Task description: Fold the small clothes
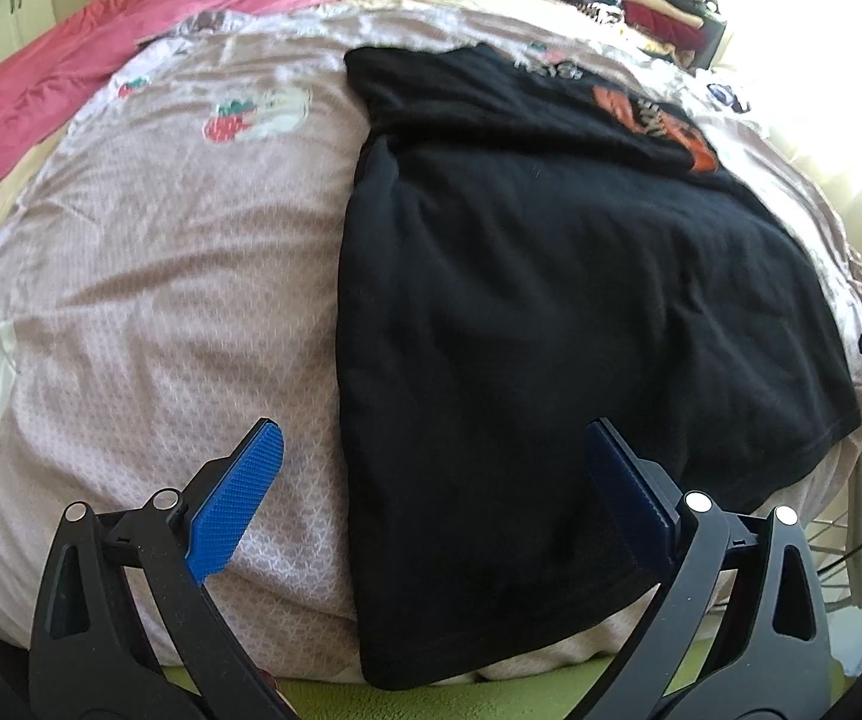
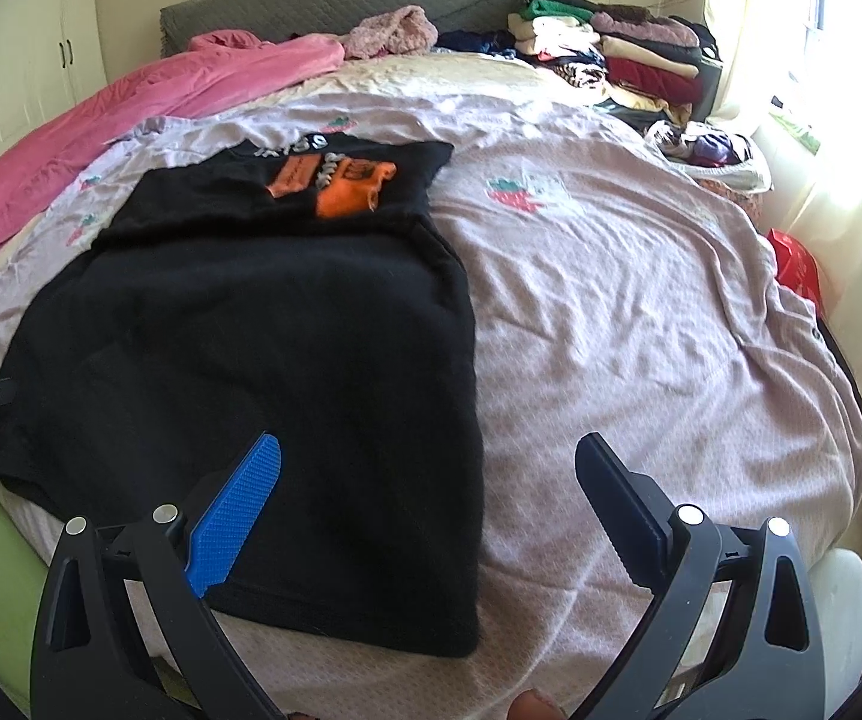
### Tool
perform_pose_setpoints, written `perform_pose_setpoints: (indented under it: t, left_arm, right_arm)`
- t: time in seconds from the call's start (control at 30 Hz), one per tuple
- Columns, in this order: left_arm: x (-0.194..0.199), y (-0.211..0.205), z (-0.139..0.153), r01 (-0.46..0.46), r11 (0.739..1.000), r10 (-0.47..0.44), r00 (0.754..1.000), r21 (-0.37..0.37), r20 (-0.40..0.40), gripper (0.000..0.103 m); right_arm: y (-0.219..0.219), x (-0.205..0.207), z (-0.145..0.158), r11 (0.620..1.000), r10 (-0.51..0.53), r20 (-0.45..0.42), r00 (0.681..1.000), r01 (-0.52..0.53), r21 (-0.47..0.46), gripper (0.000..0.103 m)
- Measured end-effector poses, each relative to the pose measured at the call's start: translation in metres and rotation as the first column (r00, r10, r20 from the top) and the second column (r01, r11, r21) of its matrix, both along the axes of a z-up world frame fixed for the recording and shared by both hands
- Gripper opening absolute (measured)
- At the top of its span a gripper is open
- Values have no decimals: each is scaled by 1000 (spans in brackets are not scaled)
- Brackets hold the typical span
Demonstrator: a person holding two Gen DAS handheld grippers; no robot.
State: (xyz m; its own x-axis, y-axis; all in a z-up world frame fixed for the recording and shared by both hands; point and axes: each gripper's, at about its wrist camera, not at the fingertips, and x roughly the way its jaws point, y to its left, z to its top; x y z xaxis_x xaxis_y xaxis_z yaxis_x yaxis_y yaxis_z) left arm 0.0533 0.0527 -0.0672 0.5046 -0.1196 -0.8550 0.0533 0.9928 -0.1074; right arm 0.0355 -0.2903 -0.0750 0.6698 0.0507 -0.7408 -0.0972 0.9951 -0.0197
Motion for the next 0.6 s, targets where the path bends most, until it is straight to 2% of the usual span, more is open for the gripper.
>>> perform_pose_setpoints:
  t: [0.23, 0.3, 0.43, 0.47, 0.5, 0.53, 0.6]
  left_arm:
    - [1, -1, -8, 5, 1000, -5, 1000, 2, -30, 92]
    - [1, -2, -10, 12, 1000, -12, 999, -1, -37, 80]
    - [0, -5, -11, 24, 1000, -25, 999, -8, -43, 67]
    - [0, -4, -10, 27, 1000, -28, 999, -16, -43, 59]
    - [-1, -4, -10, 33, 999, -35, 998, -31, -44, 52]
    - [-3, -4, -10, 38, 998, -40, 998, -43, -45, 49]
    - [-5, -3, -10, 42, 998, -45, 998, -52, -48, 45]
  right_arm:
    - [-14, -5, -11, 1000, -15, -29, 999, 15, 12, 98]
    - [-15, -7, -13, 1000, -14, -33, 999, 14, 12, 98]
    - [-19, -12, -15, 1000, -6, -38, 999, 7, 26, 97]
    - [-19, -13, -16, 999, 0, -39, 999, 2, 35, 97]
    - [-20, -14, -16, 999, 7, -42, 999, -5, 42, 89]
    - [-19, -14, -17, 999, 18, -48, 999, -16, 52, 71]
    - [-19, -12, -20, 997, 35, -67, 997, -30, 67, 60]
